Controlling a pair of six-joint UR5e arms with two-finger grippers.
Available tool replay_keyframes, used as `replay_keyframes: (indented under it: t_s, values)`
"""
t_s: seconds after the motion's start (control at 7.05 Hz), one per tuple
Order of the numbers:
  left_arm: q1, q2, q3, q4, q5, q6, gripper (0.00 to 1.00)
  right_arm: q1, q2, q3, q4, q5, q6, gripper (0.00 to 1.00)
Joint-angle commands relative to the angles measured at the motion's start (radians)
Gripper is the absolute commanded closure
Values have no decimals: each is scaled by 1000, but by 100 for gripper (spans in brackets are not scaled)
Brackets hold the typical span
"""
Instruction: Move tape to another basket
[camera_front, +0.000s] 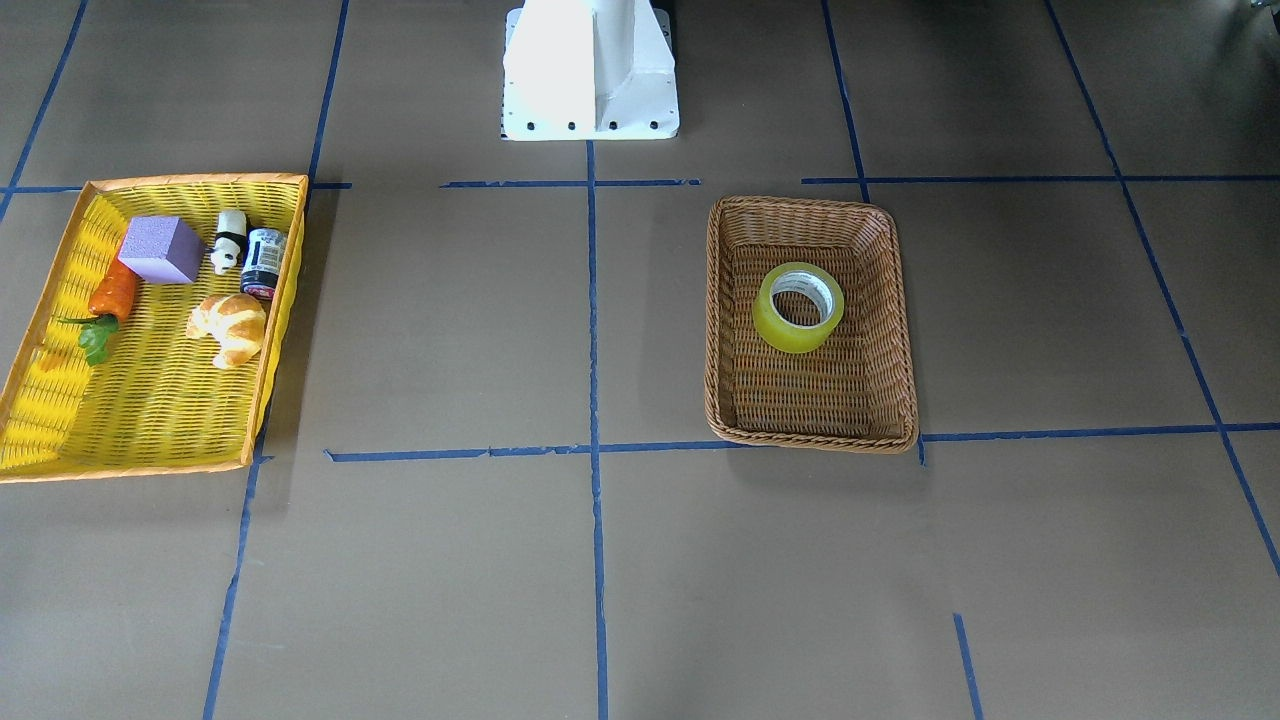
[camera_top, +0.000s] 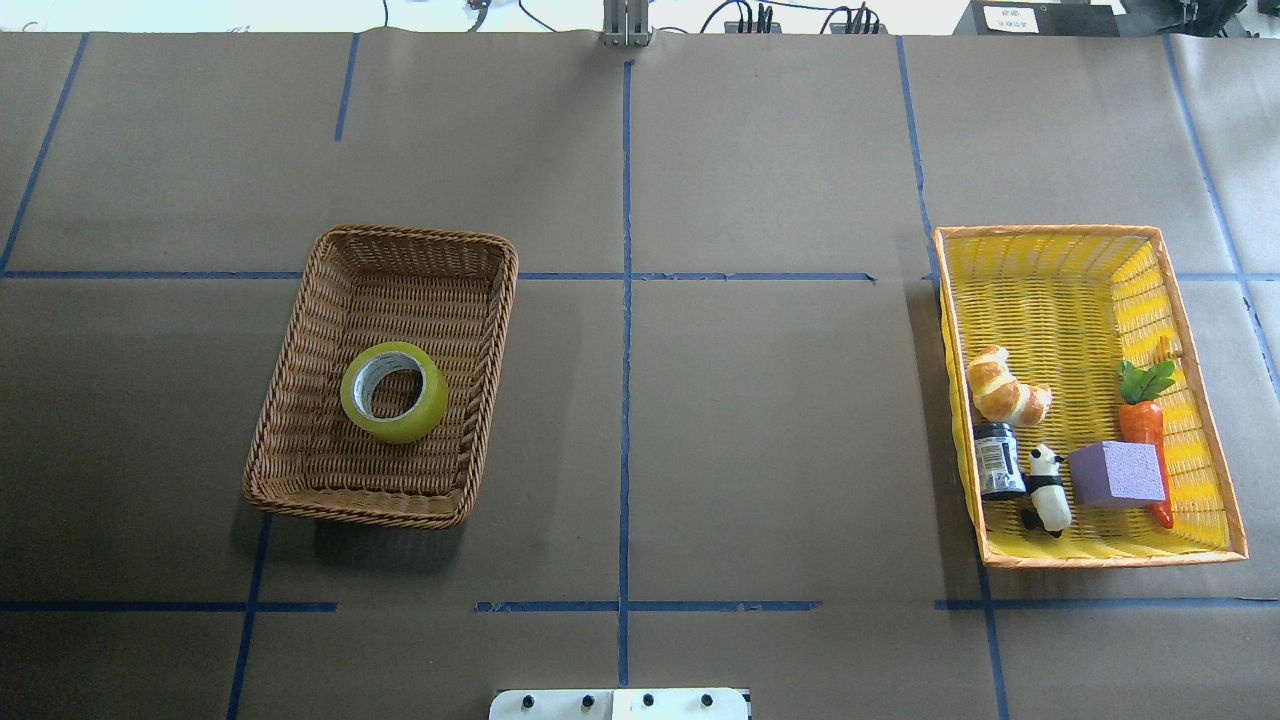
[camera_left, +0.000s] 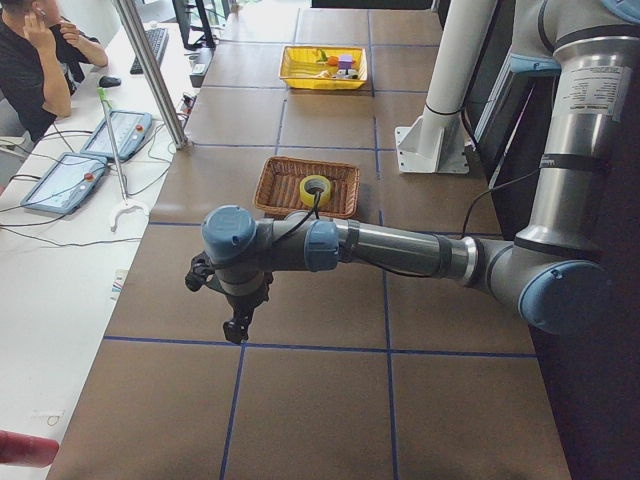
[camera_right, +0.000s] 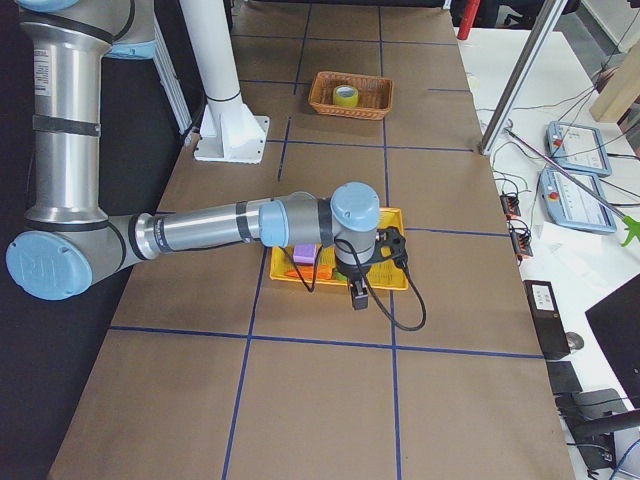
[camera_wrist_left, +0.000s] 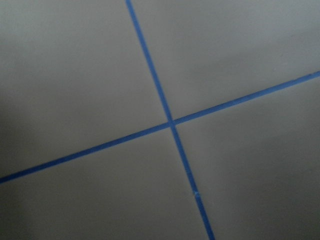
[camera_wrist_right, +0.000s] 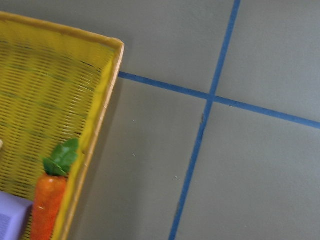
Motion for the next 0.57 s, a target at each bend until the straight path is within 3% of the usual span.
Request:
replay_keyframes:
  t_s: [0.0,0.43]
  values:
    - [-5,-13,110,-4,-6,6,0,13,-6,-87,6,-21,-76,0]
    - [-1,-14,100,-45,-18,-211,0,-17,0,-109,1,-14,-55,0]
